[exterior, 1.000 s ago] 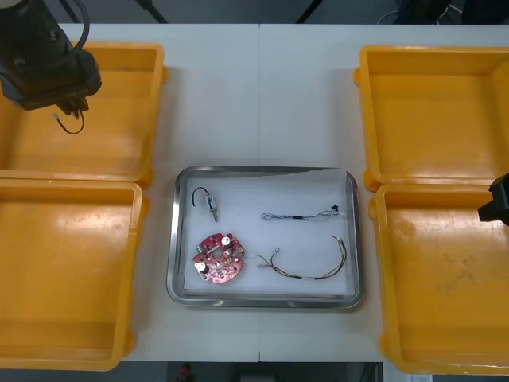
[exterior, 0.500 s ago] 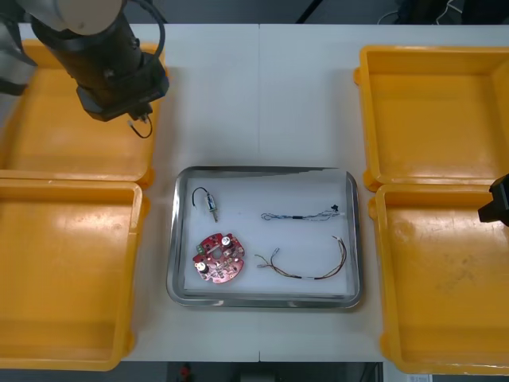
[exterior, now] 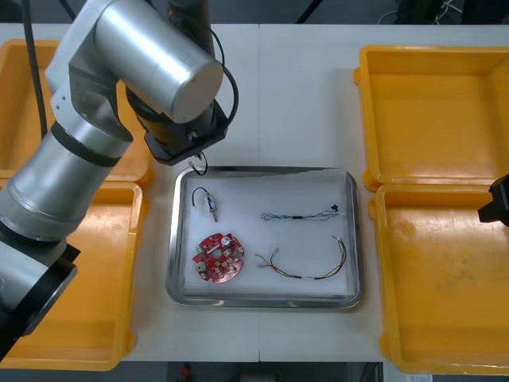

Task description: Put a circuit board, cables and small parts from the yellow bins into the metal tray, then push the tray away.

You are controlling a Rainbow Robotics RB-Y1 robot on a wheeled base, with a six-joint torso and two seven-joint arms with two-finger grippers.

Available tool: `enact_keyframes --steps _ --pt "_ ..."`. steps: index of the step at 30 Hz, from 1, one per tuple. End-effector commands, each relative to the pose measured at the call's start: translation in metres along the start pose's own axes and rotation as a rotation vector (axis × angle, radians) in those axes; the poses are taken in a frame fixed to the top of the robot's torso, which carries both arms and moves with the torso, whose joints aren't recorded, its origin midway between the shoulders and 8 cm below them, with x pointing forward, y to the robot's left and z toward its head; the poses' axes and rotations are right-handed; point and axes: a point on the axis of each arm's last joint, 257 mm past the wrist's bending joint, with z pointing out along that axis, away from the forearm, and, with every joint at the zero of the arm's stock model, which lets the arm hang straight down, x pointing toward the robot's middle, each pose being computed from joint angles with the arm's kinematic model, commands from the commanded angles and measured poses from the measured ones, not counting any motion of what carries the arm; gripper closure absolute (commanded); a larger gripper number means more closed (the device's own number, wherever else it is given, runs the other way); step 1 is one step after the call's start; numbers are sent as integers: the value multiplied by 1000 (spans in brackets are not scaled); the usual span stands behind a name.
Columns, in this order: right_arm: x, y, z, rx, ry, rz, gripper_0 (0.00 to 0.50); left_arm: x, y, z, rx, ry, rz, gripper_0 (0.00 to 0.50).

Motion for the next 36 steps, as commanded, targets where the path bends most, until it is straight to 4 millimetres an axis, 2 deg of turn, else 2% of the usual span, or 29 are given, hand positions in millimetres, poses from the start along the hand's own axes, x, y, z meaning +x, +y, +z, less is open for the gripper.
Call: enact_keyframes --steps 1,10,15,18,28,36 --pt "-5 -14 -15 41 -34 16 0 37 -2 9 -2 8 18 500" --pt "-5 -14 -15 41 -34 16 0 68 0 24 -26 43 32 500" --pt "-5 -14 -15 41 -34 16 0 85 -11 36 -15 68 48 500" --pt "-5 -14 -15 41 -34 16 0 90 -19 45 -4 60 54 499" --pt "-5 -14 -15 41 -34 16 0 103 -19 70 -40 53 78 499" --pt "-5 -14 -15 41 -34 16 0 115 -24 79 -25 64 81 499"
